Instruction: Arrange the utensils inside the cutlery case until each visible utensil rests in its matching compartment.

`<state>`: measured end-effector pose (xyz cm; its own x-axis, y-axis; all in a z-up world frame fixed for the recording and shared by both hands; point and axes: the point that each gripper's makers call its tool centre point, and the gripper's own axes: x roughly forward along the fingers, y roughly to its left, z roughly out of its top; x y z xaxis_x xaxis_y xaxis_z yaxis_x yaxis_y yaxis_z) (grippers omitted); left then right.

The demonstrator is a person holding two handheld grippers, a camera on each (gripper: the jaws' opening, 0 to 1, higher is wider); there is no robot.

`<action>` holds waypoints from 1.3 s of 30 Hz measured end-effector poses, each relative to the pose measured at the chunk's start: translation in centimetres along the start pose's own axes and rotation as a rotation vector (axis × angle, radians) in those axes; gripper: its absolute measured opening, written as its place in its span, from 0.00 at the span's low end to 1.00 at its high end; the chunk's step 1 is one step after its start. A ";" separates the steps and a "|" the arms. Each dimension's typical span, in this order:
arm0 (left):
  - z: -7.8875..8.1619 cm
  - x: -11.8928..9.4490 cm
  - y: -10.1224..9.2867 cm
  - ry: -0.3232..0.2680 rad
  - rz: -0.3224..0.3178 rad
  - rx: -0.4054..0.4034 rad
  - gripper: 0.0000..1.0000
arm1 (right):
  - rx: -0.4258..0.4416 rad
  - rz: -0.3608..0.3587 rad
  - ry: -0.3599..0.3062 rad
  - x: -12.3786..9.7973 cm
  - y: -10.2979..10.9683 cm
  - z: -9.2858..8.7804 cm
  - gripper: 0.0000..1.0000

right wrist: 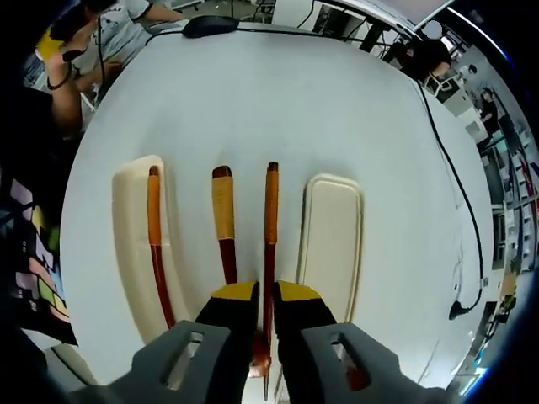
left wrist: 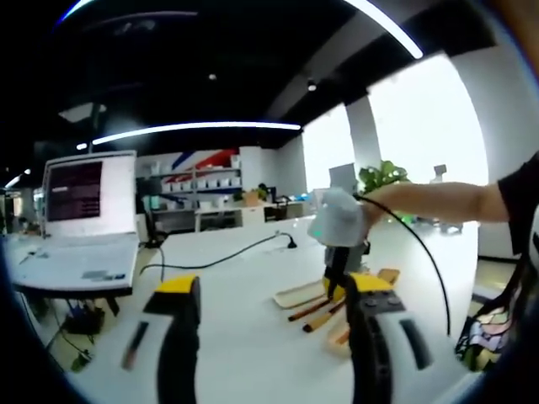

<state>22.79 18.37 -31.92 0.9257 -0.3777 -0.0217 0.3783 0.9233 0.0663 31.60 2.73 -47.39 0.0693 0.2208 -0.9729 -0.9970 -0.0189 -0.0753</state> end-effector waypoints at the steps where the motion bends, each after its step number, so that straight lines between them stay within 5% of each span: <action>1: 0.0 0.0 -0.1 0.000 -0.003 0.000 0.74 | -0.016 -0.020 -0.001 -0.1 -0.4 0.1 0.03; 9: -0.1 0.0 -0.3 0.003 -0.007 0.001 0.74 | 0.020 0.001 -0.011 0.1 -0.5 0.0 0.03; 12: -0.1 0.0 -0.3 0.002 -0.010 0.000 0.73 | 0.000 -0.081 -0.008 -0.4 -1.4 0.2 0.03; 15: -0.2 0.1 -0.3 0.003 -0.008 -0.001 0.73 | -0.002 -0.057 -0.009 -1.4 -0.8 0.4 0.03; 26: -0.1 0.0 -0.5 0.007 -0.001 0.022 0.73 | -0.046 -0.147 -0.013 -5.5 0.6 1.3 0.02; 33: 0.3 0.0 -0.6 -0.009 0.013 0.090 0.60 | -0.055 -0.155 -0.045 -6.4 2.2 1.1 0.02; 39: 0.4 0.0 -0.9 -0.007 -0.003 0.102 0.61 | -0.070 -0.131 -0.069 -6.6 4.0 0.3 0.03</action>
<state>22.43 17.56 -31.63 0.9243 -0.3813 -0.0155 0.3783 0.9104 0.1673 27.12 1.47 -41.18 0.1935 0.2926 -0.9364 -0.9745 -0.0530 -0.2179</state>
